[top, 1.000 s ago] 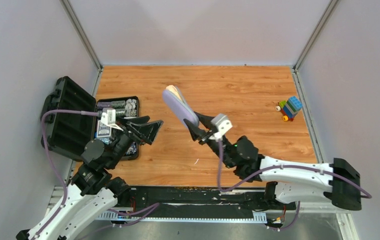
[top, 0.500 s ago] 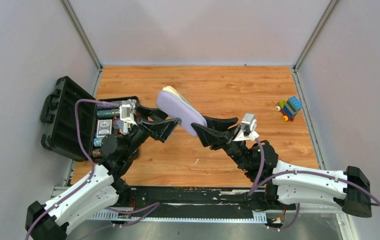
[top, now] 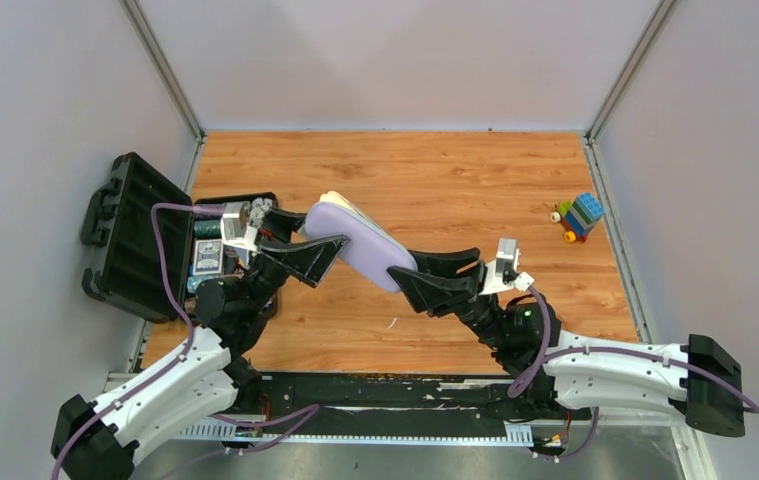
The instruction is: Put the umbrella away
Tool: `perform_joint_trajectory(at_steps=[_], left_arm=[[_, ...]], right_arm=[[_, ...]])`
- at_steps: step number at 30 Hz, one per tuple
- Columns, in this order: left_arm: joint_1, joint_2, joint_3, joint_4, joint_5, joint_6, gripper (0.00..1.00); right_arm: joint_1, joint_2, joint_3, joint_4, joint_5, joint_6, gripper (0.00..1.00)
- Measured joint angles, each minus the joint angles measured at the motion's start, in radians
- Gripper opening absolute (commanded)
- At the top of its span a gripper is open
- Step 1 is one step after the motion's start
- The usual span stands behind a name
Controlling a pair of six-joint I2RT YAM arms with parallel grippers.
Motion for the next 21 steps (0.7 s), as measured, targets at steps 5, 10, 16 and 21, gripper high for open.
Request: perform_joint_trajectory(at_steps=[5,10,16,21], left_arm=[[0.001,0.035,0.0,0.071,-0.023,-0.021,0.69],[0.002,0.047,0.0,0.115,-0.037,-0.038,0.19],[-0.005,-0.001,0.0,0.031,-0.004,-0.002,0.0],[-0.004,-0.046,0.059,-0.261,-0.002,0.118,0.0]], right_arm=[[0.008,0.034,-0.036,0.053,-0.024,0.069,0.0],[0.008,0.04,-0.041,0.059,-0.008,0.09,0.34],[0.01,-0.104,-0.041,-0.196,0.002,0.035,0.75],[0.01,-0.271,-0.041,-0.524,-0.026,-0.095,0.74]])
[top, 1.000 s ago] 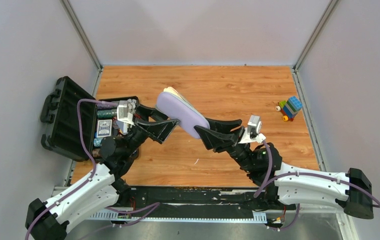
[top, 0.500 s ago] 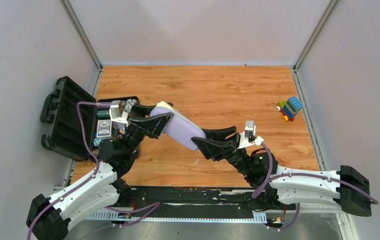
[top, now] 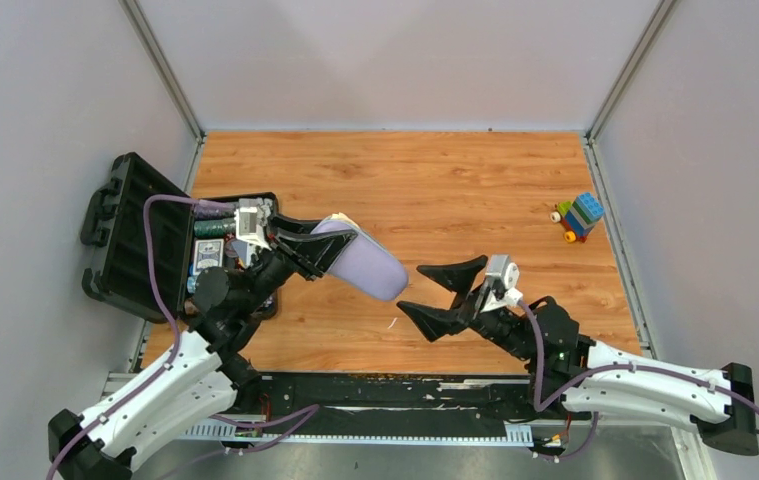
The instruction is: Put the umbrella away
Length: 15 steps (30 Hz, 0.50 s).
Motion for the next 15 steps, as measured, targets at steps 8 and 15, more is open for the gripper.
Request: perform_joint_trajectory(at_steps=[8,15], left_arm=[[0.0,-0.086,0.098,-0.3,0.002,0.198,0.0],[0.0,-0.099,0.125,-0.414,-0.005,0.237,0.0]], right_arm=[[0.018,0.028,-0.038,-0.177,-0.021,-0.185,0.61],[0.05,0.246,-0.039,-0.095,0.028,-0.326,0.52]])
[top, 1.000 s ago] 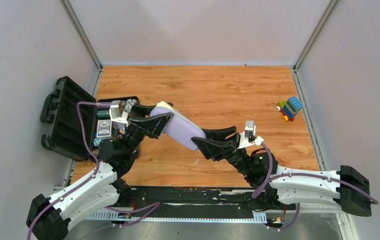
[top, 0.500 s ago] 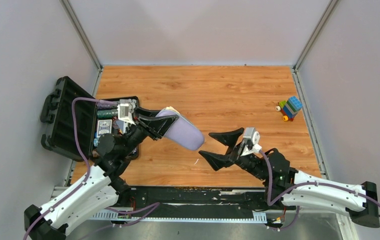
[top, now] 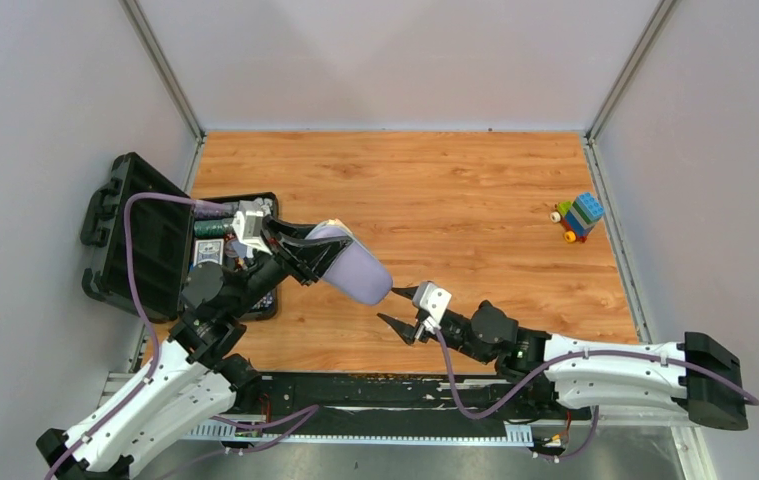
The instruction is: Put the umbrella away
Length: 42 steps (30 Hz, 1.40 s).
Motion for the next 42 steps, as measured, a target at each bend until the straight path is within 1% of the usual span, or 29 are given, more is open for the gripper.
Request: perform_joint_trajectory(at_steps=[6,9,11,13,17,21,22,25,26,31,34,38,42], left_arm=[[0.0,-0.008,0.0,-0.047,-0.019,-0.006,0.0],[0.0,-0.021,-0.001,-0.047,-0.029,-0.015,0.0],[0.0,-0.033,-0.006,-0.04,-0.041,-0.025,0.0],[0.0,-0.042,-0.014,-0.036,-0.049,-0.035,0.0],[0.0,-0.048,-0.016,-0.036,-0.053,-0.043,0.0],[0.0,-0.049,-0.019,-0.036,-0.056,-0.052,0.0],[0.0,-0.051,-0.021,-0.035,-0.058,-0.055,0.0],[0.0,-0.058,-0.034,-0.032,-0.063,-0.061,0.0],[0.0,-0.06,-0.039,-0.031,-0.066,-0.063,0.0],[0.0,-0.077,-0.042,-0.051,-0.09,-0.064,0.0],[0.0,-0.09,-0.013,-0.147,-0.101,-0.049,0.0],[-0.002,-0.06,0.103,-0.303,-0.062,-0.009,0.0],[-0.001,-0.006,0.176,-0.377,0.007,0.036,0.0]], right_arm=[[0.01,0.033,0.0,0.127,0.028,-0.044,0.45],[0.015,0.048,0.0,0.164,0.031,-0.054,0.45],[0.016,0.061,0.0,0.176,0.032,-0.058,0.44],[0.02,0.073,0.0,0.186,0.041,-0.059,0.4],[0.027,0.079,0.0,0.202,0.054,-0.062,0.38],[0.029,0.08,0.0,0.223,0.063,-0.065,0.31],[0.03,0.084,0.001,0.228,0.066,-0.066,0.25],[0.032,0.096,0.002,0.235,0.073,-0.067,0.02],[0.033,0.098,0.002,0.235,0.074,-0.07,0.0],[0.038,0.1,0.002,0.237,0.1,-0.077,0.0],[0.039,0.093,0.002,0.23,0.119,-0.122,0.0],[0.048,0.084,0.005,0.225,0.093,-0.235,0.0],[0.047,0.084,0.029,0.192,0.07,-0.386,0.0]])
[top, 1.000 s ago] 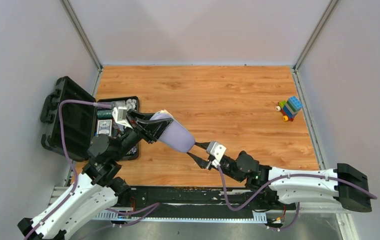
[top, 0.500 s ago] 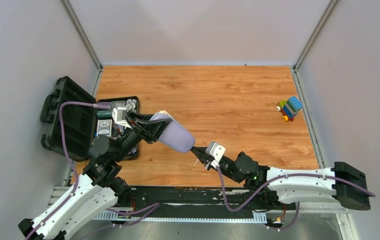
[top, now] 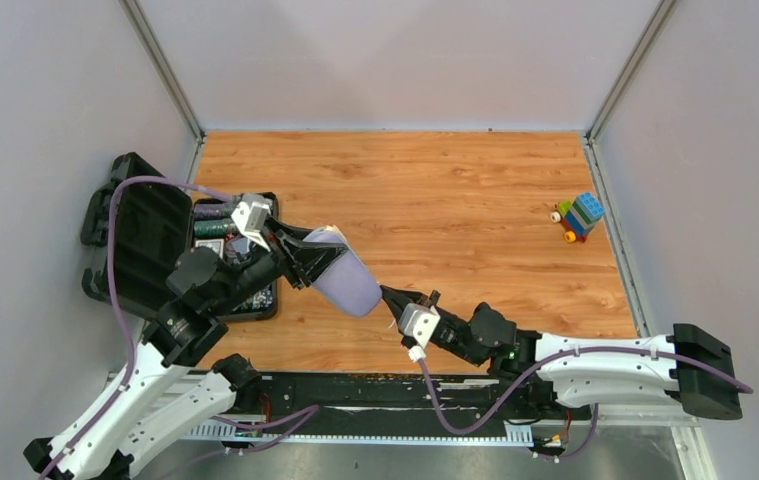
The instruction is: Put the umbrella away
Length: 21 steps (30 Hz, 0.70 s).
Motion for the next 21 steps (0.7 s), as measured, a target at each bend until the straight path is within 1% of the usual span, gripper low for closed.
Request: perform_joint_trajectory(at_steps=[6,9,12,16,20,21], left_arm=[[0.005,0.145,0.127,-0.138,0.172,0.121,0.0],[0.005,0.176,0.135,-0.164,0.219,0.158,0.0],[0.005,0.223,0.136,-0.207,0.298,0.212,0.0],[0.004,0.298,0.135,-0.241,0.382,0.28,0.0],[0.014,0.336,0.135,-0.243,0.416,0.354,0.0],[0.016,0.343,0.135,-0.245,0.424,0.371,0.09]], right_arm=[[-0.025,0.001,0.072,-0.111,-0.027,-0.223,0.0],[-0.044,0.001,0.109,-0.174,-0.067,-0.304,0.0],[-0.061,0.006,0.149,-0.237,-0.114,-0.372,0.0],[-0.112,0.037,0.209,-0.247,-0.133,-0.409,0.0],[-0.147,0.057,0.211,-0.262,-0.156,-0.409,0.0],[-0.149,0.057,0.211,-0.27,-0.159,-0.409,0.0]])
